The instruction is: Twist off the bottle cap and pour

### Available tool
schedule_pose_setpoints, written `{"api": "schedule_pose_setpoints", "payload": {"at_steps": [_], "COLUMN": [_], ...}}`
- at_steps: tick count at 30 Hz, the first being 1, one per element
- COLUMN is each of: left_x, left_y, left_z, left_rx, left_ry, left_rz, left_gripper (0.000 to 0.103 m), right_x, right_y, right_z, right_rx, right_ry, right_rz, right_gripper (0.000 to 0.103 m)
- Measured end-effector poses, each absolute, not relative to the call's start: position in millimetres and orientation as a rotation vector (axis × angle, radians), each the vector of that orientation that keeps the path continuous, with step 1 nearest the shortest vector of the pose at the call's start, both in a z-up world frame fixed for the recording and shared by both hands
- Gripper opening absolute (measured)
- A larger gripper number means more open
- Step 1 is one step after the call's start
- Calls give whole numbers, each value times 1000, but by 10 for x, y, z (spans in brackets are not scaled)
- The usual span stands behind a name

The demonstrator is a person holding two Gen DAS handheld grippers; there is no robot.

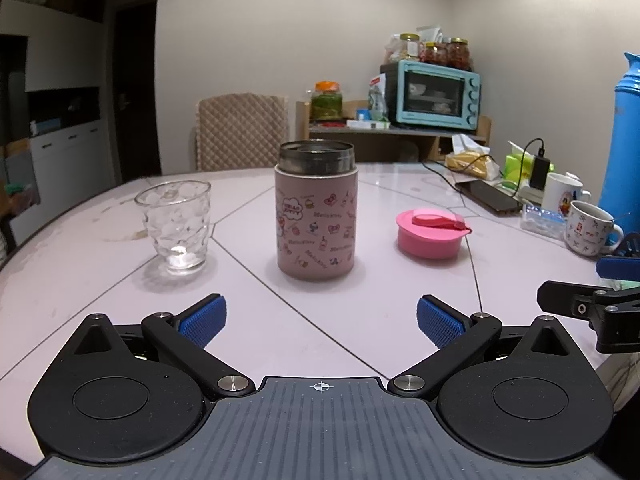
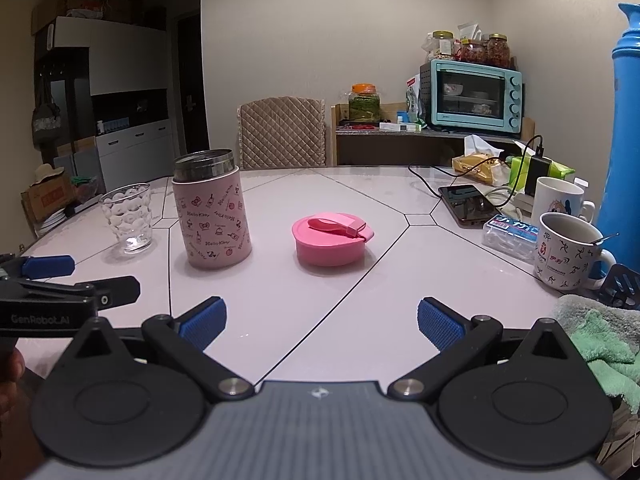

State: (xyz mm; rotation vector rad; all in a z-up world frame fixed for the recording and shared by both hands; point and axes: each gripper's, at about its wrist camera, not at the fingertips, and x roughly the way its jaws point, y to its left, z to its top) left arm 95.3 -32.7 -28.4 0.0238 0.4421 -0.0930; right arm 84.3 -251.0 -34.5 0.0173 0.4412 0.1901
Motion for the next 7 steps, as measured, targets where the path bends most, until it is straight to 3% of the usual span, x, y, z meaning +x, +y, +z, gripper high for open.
{"api": "schedule_pose_setpoints", "payload": {"at_steps": [7], "left_x": [949], "left_y": [-329], "left_z": [-290], "left_rx": [26], "left_ry": [442], "left_rz": [-92], "left_gripper": [103], "right_x": [871], "right_y": [-2560], "right_z": [-346], "right_rx": [18], "right_ry": [443], "right_rz": [189], "right_gripper": [103]}}
